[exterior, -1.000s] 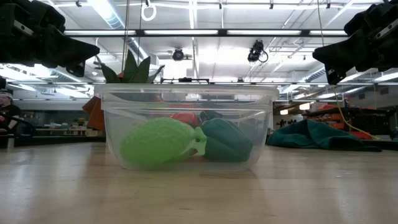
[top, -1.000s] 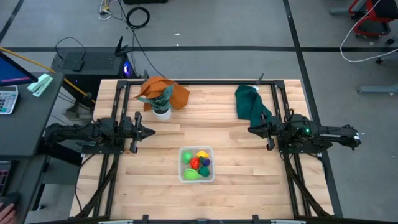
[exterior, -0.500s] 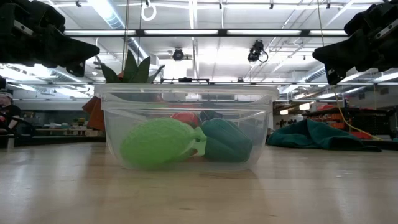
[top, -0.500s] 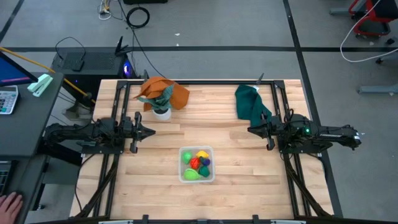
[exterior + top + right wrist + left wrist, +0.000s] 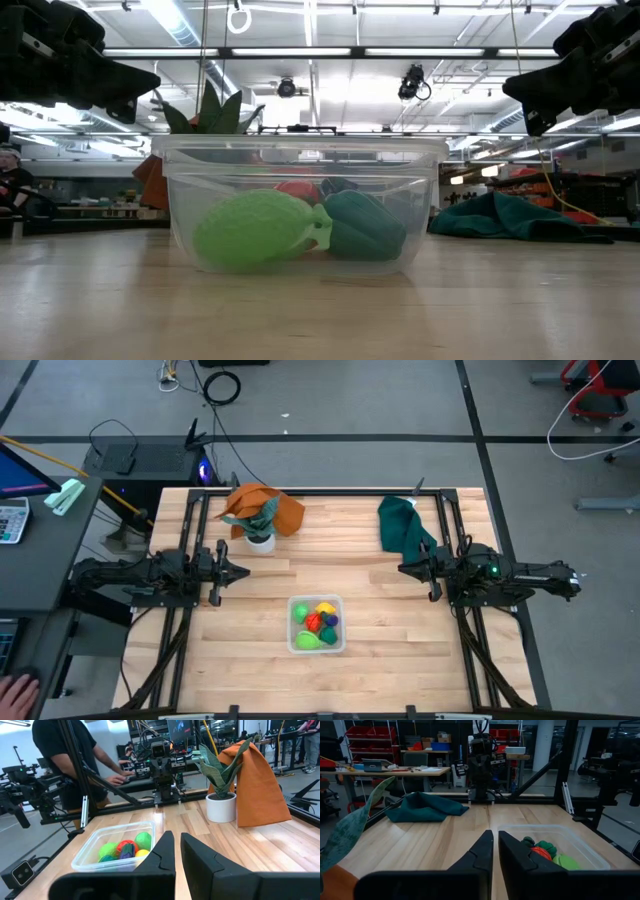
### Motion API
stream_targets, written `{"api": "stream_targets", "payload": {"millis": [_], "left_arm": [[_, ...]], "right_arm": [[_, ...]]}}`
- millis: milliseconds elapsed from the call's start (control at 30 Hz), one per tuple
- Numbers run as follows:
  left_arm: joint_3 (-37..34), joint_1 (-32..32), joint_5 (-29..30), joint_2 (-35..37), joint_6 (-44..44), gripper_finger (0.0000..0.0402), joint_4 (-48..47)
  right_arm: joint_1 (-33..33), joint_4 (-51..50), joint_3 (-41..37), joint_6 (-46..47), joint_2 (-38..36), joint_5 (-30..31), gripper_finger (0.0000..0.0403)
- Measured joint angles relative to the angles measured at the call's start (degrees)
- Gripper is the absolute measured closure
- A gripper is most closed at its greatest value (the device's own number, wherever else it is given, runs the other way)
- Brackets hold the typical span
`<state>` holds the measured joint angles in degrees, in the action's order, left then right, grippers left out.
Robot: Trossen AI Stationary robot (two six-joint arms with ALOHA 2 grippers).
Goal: Pick and placing Produce into tupperware
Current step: Return to Home Position
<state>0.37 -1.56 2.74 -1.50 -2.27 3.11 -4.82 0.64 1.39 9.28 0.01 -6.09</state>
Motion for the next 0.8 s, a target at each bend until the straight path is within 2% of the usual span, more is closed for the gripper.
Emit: {"api": "stream_targets", "payload": {"millis": [367,800], "left_arm": [[0.0,0.0,0.0,0.0,0.0,0.0378,0.0],[0.0,0.0,0.0,0.0,0.0,0.0363,0.0]], "right_arm": [[0.0,0.0,0.0,0.0,0.0,0.0,0.0403],[0.0,0.0,0.0,0.0,0.0,0.0,0.0403]]}}
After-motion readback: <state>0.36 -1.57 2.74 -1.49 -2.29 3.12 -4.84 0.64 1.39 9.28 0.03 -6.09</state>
